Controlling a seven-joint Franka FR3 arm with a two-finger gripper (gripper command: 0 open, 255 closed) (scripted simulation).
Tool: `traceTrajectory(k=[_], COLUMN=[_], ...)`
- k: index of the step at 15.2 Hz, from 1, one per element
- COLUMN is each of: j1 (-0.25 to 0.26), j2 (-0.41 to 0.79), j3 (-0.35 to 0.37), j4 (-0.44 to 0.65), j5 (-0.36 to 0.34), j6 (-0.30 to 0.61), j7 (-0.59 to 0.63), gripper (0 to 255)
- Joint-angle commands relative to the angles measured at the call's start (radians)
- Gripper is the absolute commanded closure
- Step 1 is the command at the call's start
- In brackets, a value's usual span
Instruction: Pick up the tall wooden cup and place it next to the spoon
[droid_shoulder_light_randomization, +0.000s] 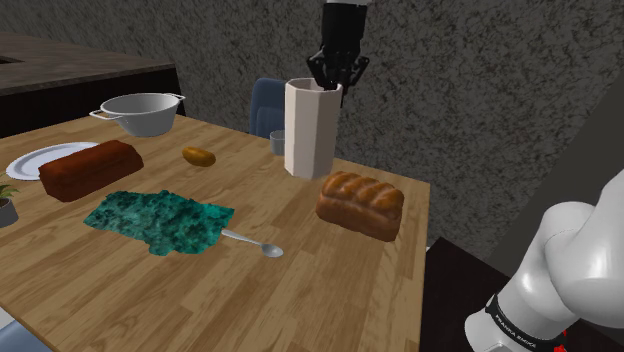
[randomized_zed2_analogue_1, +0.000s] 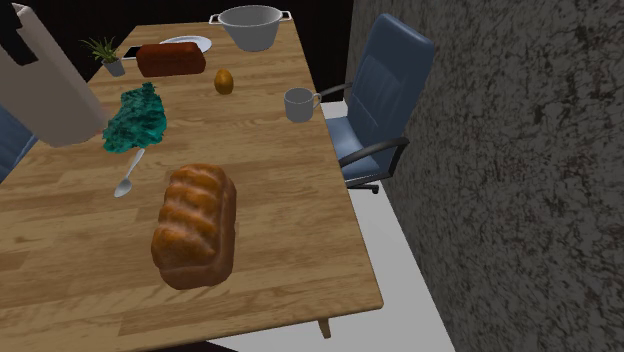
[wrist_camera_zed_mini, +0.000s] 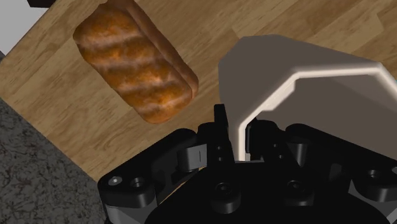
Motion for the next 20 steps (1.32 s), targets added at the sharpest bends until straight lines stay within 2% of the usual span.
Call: traceTrajectory(k=[1, 10, 14, 17, 20], j1=[0.022, 0.132, 0.196, 0.259, 0.250], j2=[0.021, 0.173, 0.277, 0.381, 0.350], j3=[0.029, 0.148, 0.194, 0.224, 0.220], j4=[0.032, 0.212, 0.343, 0.482, 0.396], j5=[0.002, -0.022, -0.054, -0.092, -0.081], j6=[-0.009, -0.036, -0.067, -0.106, -0.050], j7=[0.053, 0.281, 0.382, 0.458, 0.453], gripper=[255, 255, 255, 255, 255])
